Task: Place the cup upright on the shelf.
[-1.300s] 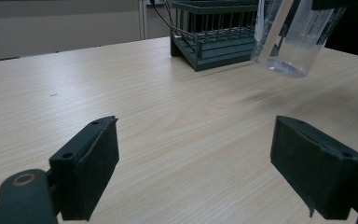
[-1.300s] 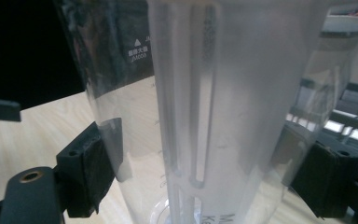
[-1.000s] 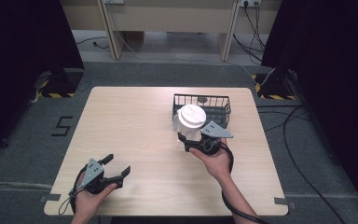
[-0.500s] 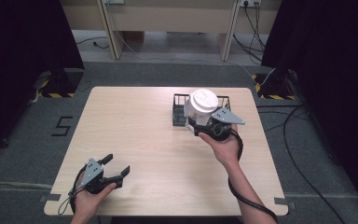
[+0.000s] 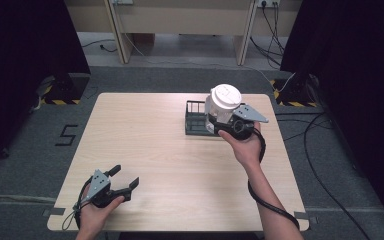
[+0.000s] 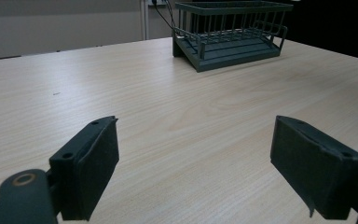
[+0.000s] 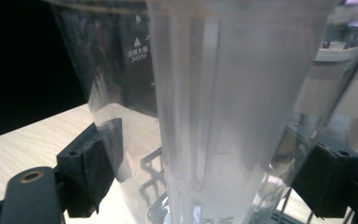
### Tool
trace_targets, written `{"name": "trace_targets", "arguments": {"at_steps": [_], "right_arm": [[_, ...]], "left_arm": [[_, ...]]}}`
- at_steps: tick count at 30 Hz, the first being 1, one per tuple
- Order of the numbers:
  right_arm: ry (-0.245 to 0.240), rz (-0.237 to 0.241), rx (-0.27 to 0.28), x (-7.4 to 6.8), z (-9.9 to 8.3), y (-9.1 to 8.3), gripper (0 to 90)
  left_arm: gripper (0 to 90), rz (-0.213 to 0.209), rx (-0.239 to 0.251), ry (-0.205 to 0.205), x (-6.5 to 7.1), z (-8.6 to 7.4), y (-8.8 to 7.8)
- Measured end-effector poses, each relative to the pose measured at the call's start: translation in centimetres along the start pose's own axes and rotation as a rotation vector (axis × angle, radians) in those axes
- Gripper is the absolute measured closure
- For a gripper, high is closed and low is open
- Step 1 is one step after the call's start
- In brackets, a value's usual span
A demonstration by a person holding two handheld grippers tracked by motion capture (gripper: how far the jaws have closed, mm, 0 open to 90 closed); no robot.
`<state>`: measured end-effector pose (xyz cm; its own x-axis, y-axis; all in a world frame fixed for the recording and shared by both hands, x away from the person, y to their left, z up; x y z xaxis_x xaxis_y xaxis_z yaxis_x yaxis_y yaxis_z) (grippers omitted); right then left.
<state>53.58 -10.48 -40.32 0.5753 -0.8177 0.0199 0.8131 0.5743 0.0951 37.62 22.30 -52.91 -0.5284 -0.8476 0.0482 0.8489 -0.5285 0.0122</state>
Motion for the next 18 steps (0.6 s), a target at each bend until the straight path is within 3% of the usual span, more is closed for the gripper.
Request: {"name": "trace_targets", "arguments": {"at_steps": [18], "right_arm": [[-0.006,-0.125,-0.042,4.7,0.5,3.2,18.0]], "left_arm": [[14.6,0.005,0.0,-0.007,-0.2,0.0,-0.1]]}}
Point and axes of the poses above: each handheld gripper's, and its own axes: y roughly forward along the jaws, z roughly out of its top, x roughly to its right, the point moved 8 cm from there along y, roughly forward along the jaws, and after that the axes turned 15 degrees about x, right-handed, at the moved point
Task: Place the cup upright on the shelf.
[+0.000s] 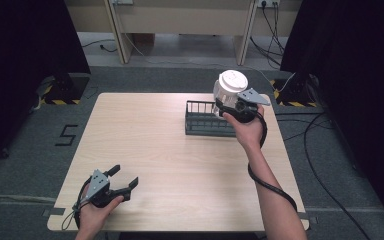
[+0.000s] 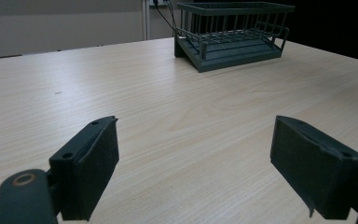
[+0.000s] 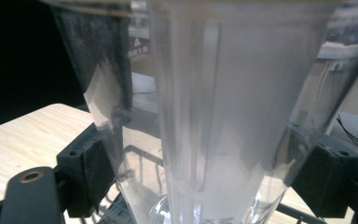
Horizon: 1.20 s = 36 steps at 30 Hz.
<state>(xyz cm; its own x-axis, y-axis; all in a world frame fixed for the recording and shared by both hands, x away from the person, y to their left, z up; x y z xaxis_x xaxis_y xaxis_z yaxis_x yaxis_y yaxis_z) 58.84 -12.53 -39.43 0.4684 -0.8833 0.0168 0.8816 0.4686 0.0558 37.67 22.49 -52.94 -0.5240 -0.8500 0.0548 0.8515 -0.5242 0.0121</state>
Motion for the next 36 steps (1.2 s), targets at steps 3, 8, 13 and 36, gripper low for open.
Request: {"name": "trace_targets", "arguments": {"at_steps": [3,8,13,36], "right_arm": [[-0.002,-0.015,-0.009,0.5,-0.3,0.5,18.1],[-0.004,-0.031,-0.023,1.0,-0.9,1.3,18.0],[0.007,-0.049,-0.038,1.4,-1.7,1.8,18.0],[0.009,-0.075,-0.115,1.6,-5.8,3.0,18.0]], "left_arm": [[14.6,0.001,0.001,-0.001,0.0,0.0,0.0],[14.7,0.0,0.001,-0.002,0.0,0.0,0.0],[14.6,0.0,0.001,-0.002,0.0,0.0,0.0],[14.7,-0.002,0.0,-0.003,0.0,-0.1,0.1]]}}
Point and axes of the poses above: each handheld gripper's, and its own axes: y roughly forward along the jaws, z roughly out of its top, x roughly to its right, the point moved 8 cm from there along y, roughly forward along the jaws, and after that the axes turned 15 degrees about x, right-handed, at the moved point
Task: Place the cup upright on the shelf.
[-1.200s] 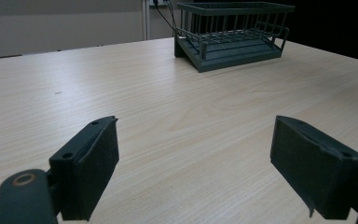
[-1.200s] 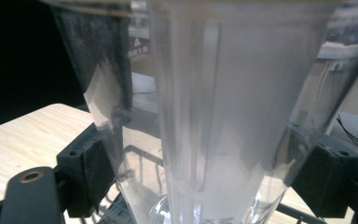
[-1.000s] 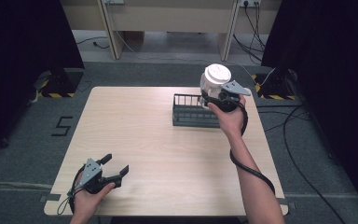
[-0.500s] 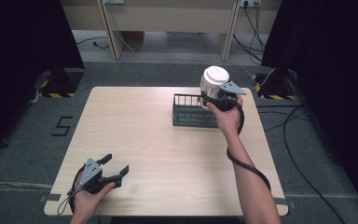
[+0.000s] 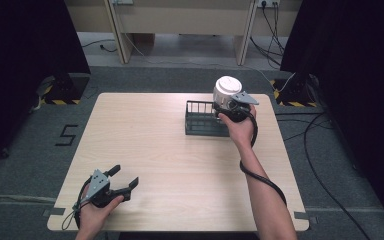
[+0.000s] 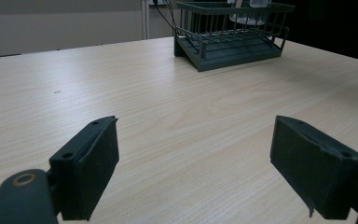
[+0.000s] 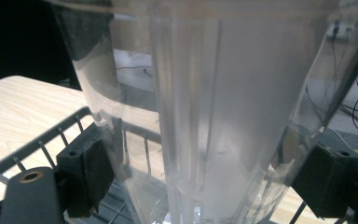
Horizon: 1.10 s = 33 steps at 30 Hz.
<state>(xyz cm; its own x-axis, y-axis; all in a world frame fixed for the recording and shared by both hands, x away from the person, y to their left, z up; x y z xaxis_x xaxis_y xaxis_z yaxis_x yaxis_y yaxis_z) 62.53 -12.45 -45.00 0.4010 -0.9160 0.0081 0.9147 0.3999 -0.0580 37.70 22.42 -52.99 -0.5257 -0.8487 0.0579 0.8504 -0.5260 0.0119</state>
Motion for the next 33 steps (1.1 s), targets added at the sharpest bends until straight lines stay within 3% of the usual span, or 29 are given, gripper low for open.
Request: {"name": "trace_targets", "arguments": {"at_steps": [16,26,33], "right_arm": [[0.0,-0.015,-0.028,0.0,-2.1,0.2,17.8],[0.0,-0.031,-0.017,0.0,-2.3,0.2,16.6],[0.002,-0.028,-0.039,0.1,-3.1,-0.5,15.4]], "left_arm": [[14.7,-0.004,-0.001,0.0,0.1,0.0,0.1],[14.7,-0.008,-0.002,0.002,0.2,0.0,0.1],[14.7,-0.013,-0.004,0.002,0.3,-0.1,0.2]]}}
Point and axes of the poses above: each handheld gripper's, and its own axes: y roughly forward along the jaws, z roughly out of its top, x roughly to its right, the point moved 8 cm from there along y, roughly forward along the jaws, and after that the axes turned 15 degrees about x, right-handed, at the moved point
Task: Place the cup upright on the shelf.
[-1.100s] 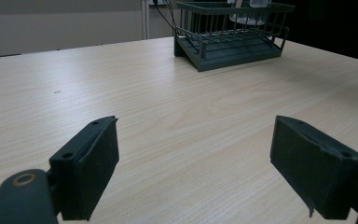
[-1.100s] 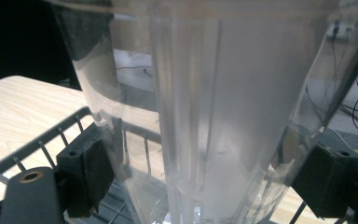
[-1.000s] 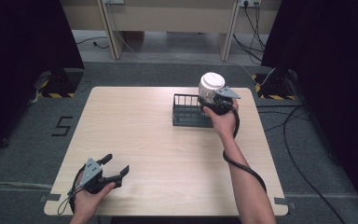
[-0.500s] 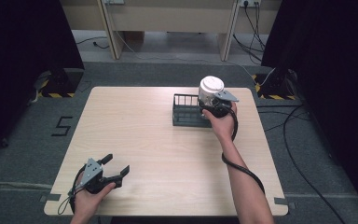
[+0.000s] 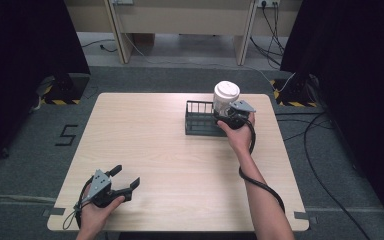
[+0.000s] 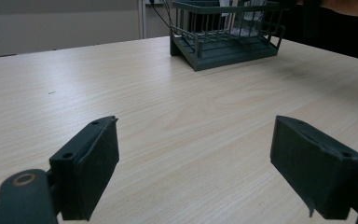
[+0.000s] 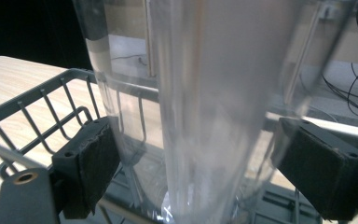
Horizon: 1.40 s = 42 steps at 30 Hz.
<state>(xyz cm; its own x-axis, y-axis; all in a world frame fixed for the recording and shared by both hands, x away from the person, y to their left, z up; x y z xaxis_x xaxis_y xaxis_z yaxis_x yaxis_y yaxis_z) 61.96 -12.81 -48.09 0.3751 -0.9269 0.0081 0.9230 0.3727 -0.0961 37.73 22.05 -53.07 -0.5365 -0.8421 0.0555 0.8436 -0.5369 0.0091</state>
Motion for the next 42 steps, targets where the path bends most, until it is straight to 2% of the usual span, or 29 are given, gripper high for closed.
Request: {"name": "trace_targets", "arguments": {"at_steps": [5,10,18,28,37,42], "right_arm": [[0.018,0.005,0.004,0.0,0.0,-0.7,15.5],[0.044,0.02,0.02,-0.3,-0.1,-2.3,15.5],[0.041,0.043,0.034,-0.5,0.2,-4.1,15.9],[0.035,0.063,0.013,-0.6,-0.3,-6.6,17.9],[0.046,0.065,0.005,0.0,-0.4,-8.8,19.9],[0.051,0.057,-0.005,0.6,-0.9,-10.6,20.0]], "left_arm": [[14.7,0.005,-0.001,-0.002,-0.1,0.0,0.0],[14.7,0.008,-0.002,-0.003,-0.2,-0.1,0.0],[14.7,0.014,-0.001,-0.002,-0.3,0.0,-0.1],[14.6,0.015,-0.001,-0.004,-0.2,0.0,-0.1],[14.6,0.018,-0.002,-0.007,-0.2,-0.1,-0.1],[14.6,0.022,-0.002,0.001,-0.3,-0.1,-0.1]]}}
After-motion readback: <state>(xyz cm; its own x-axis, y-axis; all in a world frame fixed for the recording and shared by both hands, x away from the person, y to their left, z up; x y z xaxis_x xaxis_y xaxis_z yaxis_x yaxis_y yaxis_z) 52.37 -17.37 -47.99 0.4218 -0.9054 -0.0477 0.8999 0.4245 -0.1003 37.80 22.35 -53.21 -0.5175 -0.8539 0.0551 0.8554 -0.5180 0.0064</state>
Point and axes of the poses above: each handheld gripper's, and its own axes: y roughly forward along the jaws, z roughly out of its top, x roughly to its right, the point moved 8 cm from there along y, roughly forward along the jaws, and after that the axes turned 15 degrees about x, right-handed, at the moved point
